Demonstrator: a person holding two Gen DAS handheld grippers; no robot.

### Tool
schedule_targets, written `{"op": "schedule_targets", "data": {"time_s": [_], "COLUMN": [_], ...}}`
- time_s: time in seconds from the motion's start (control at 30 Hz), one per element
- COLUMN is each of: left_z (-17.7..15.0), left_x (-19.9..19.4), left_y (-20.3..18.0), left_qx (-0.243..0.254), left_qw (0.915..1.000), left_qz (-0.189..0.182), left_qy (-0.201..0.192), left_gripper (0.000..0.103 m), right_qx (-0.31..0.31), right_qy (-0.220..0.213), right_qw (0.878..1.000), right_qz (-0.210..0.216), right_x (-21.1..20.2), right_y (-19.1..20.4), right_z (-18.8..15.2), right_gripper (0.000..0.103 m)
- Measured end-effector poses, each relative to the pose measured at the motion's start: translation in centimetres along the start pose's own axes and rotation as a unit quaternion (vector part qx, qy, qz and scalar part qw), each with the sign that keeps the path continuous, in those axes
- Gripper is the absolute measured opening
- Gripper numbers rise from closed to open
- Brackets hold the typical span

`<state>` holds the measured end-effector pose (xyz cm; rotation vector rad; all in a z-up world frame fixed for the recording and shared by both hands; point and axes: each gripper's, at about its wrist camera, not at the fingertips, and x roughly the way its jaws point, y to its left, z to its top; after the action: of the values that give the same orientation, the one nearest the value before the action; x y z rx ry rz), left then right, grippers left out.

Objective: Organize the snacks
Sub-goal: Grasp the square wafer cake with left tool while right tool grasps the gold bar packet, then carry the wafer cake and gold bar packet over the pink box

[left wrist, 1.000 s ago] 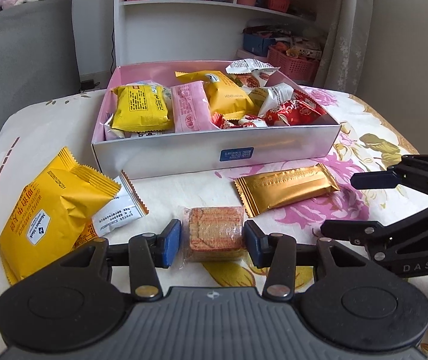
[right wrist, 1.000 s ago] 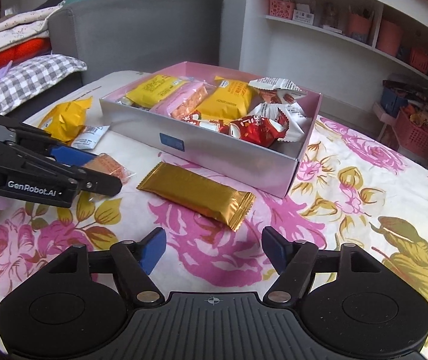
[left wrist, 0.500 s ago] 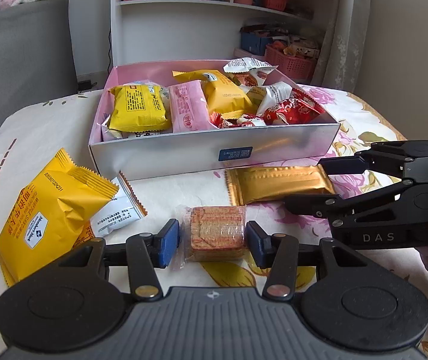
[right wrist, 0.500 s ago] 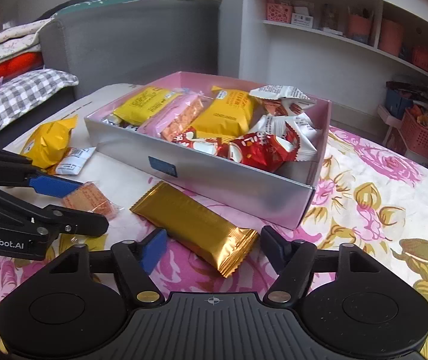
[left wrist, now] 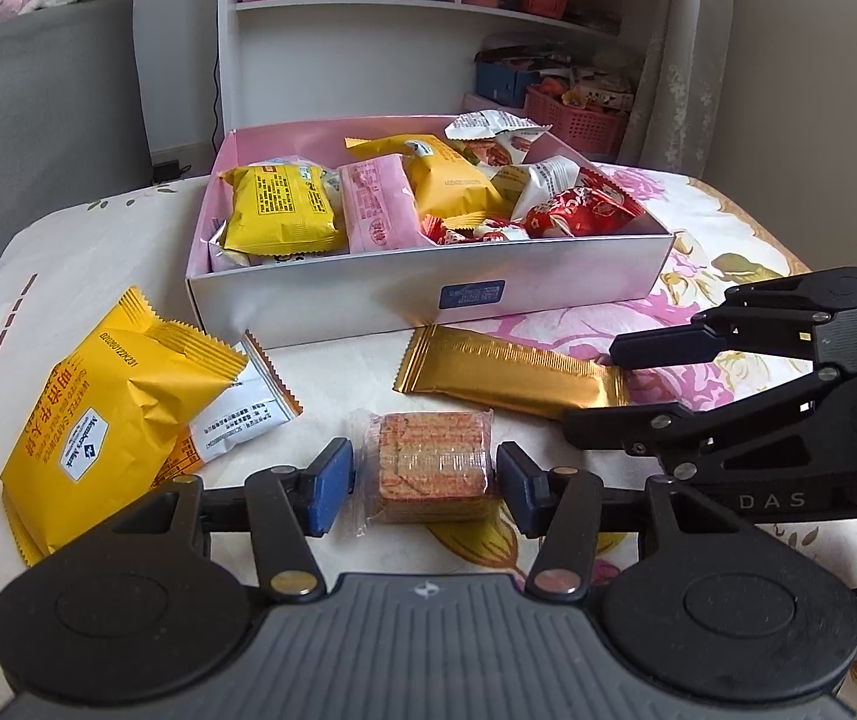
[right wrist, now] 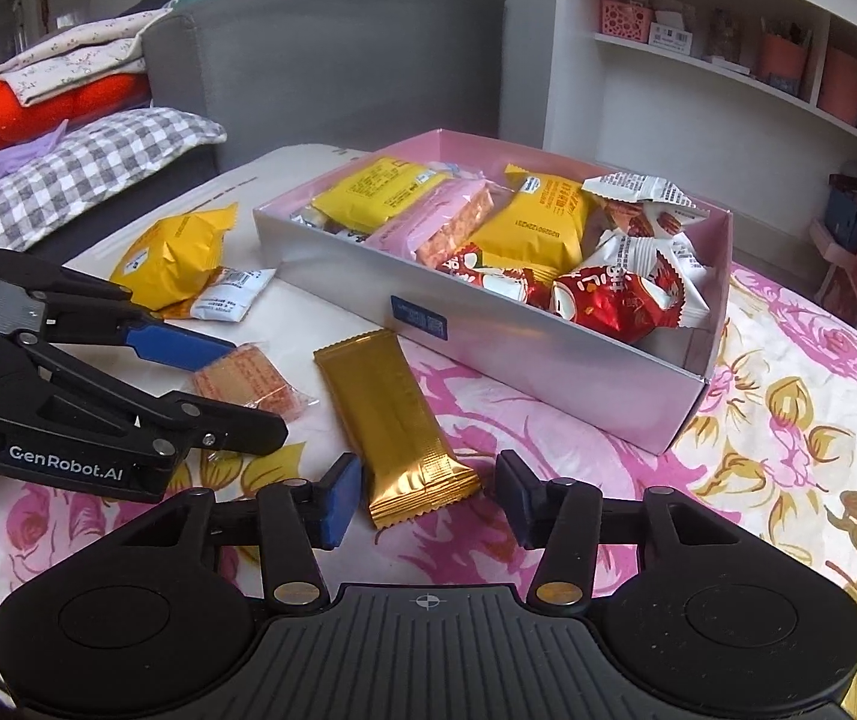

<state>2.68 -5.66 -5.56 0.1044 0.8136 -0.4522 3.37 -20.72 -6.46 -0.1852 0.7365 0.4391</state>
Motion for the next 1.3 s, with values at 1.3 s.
{"op": "schedule_targets", "data": {"time_s": [1.3], "left_z": [3.1], "left_x": [-3.9], "left_y": [0.7], "left_qx": [-0.018], "left_qw": [0.999], "left_qz": [-0.034], "left_qy": [-0.024], "left_gripper": [0.038], "right_qx": [0.08], "right_qy": [-0.028], "right_qw": [0.996], "right_qz": [0.012], "right_x": [-3.9], "right_y": [-0.1], "right_z": [3.5], "right_gripper": [0.027]}}
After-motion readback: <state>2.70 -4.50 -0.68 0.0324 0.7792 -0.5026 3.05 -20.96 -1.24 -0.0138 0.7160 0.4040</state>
